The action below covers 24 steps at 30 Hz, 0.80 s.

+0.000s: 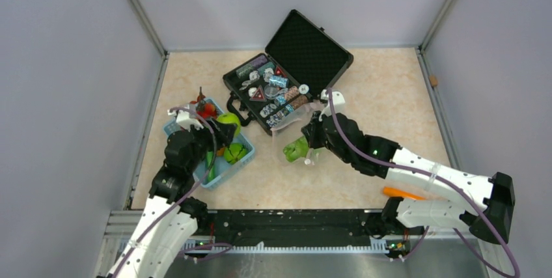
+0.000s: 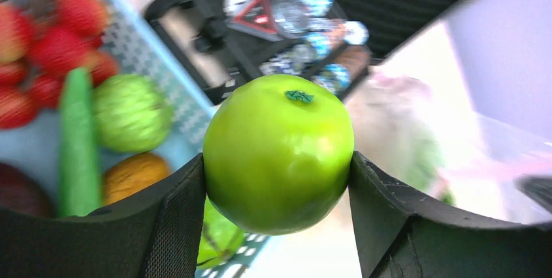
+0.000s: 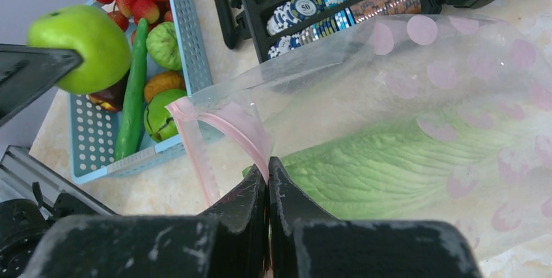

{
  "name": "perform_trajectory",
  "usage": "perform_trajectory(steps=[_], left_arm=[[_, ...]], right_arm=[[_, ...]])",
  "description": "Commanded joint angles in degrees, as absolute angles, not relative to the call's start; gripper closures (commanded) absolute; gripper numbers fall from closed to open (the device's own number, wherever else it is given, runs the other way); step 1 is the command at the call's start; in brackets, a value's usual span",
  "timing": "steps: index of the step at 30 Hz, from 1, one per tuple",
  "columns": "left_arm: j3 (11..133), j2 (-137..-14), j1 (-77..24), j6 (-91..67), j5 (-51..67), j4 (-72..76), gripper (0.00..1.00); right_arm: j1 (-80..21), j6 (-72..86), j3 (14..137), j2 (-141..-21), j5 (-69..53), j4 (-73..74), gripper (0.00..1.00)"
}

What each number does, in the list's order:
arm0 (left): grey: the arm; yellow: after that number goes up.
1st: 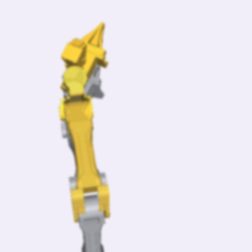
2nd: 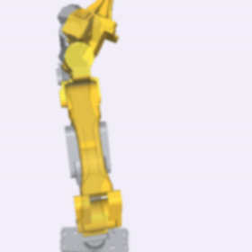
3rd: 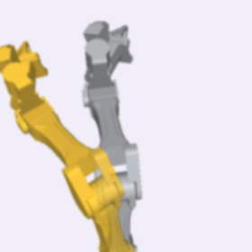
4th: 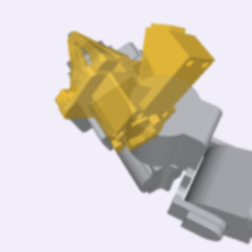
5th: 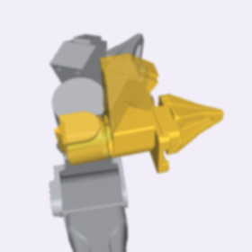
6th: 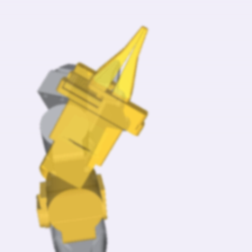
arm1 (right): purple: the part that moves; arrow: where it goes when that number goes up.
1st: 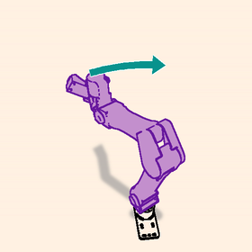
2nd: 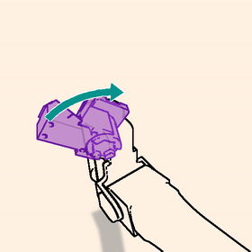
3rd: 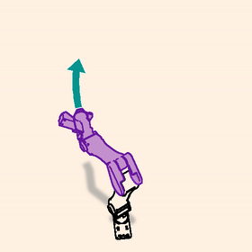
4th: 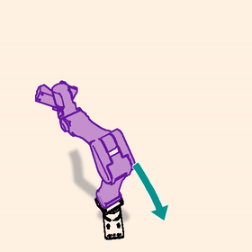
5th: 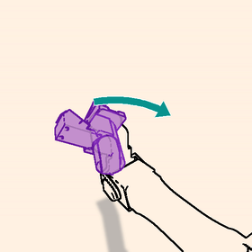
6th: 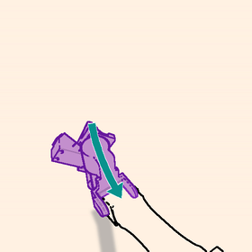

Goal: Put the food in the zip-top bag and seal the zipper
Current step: Pick up the fake fruit from the bin, then place the fake fruit in the zipper food storage bag.

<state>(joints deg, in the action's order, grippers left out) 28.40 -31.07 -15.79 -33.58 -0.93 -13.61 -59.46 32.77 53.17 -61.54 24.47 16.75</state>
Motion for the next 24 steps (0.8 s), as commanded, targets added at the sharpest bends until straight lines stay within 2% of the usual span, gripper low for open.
perform_trajectory(steps=[1, 10, 15, 18, 24], left_arm=[[29.2, -28.3, -15.7, -35.0, 18.3, -3.1, 0.62], [27.2, -29.1, -15.8, -36.5, 40.0, 7.8, 0.64], [28.5, -33.6, -16.4, -34.8, 53.9, 11.3, 0.65], [28.3, -35.1, -18.8, -35.2, 53.1, 13.3, 0.65], [27.7, -37.0, -35.1, -34.4, 34.3, 17.8, 0.63]], right_arm=[[-59.1, 34.3, 52.7, -60.3, 26.5, 13.4, 1.0], [-59.0, 34.4, 52.6, -60.6, 27.1, 13.1, 1.0], [-59.0, 35.4, 52.2, -60.7, 26.7, 12.0, 1.0], [-59.0, 35.5, 51.7, -60.4, 25.0, 10.1, 1.0], [-59.0, 35.9, 53.3, -61.9, 21.2, 9.3, 1.0]])
